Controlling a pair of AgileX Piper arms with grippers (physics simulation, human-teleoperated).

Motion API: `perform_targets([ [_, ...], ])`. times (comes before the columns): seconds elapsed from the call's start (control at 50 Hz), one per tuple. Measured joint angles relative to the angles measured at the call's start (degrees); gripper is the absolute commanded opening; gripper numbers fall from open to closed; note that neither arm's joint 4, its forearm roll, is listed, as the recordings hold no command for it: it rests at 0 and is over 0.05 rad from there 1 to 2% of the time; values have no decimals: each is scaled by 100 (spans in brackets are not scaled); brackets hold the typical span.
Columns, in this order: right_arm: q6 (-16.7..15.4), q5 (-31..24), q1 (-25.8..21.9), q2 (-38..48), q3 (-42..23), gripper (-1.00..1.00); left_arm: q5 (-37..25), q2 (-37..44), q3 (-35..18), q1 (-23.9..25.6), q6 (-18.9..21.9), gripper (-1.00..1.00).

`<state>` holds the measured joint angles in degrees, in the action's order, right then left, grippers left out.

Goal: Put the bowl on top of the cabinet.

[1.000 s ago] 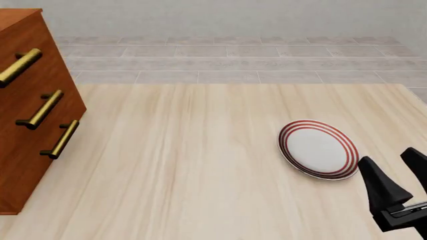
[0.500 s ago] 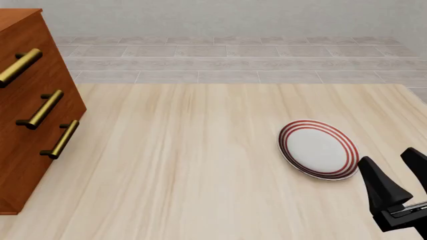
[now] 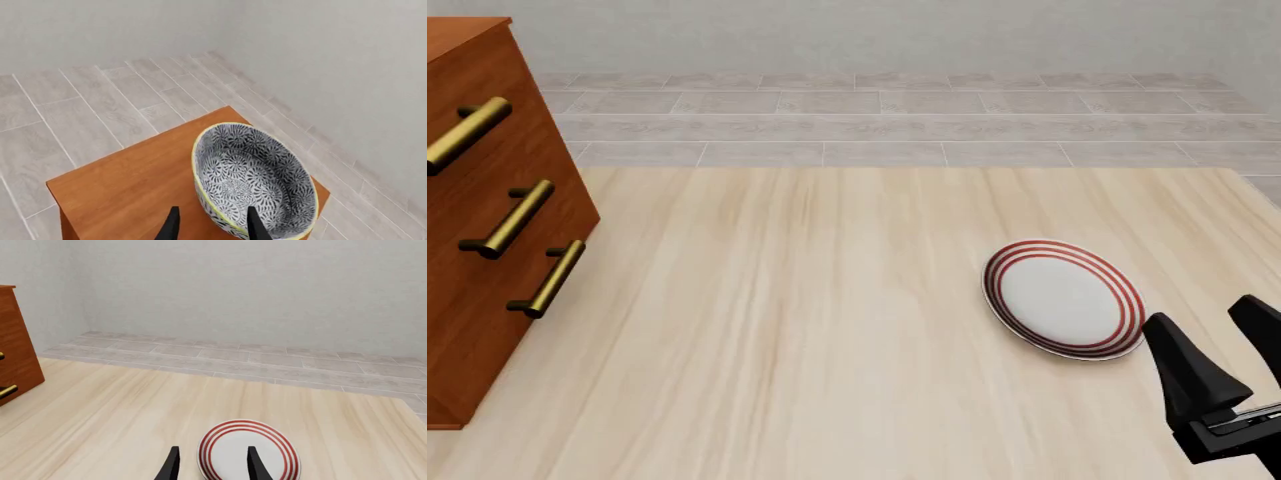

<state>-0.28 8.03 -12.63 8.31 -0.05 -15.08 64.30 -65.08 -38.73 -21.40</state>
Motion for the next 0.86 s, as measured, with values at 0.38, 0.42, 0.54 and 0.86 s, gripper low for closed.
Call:
perform_targets([
  [0.38,0,0,0,0,0,100,-48,-467,-266,42,-206,100],
  [0.42,0,0,0,0,0,100,-64,-532,-298,59,-234,100],
  [0.54,0,0,0,-1,0,100,-104,-738,-325,142,-307,100],
  [0.86,0,0,0,0,0,100,-331,-1536,-321,485,-294,100],
])
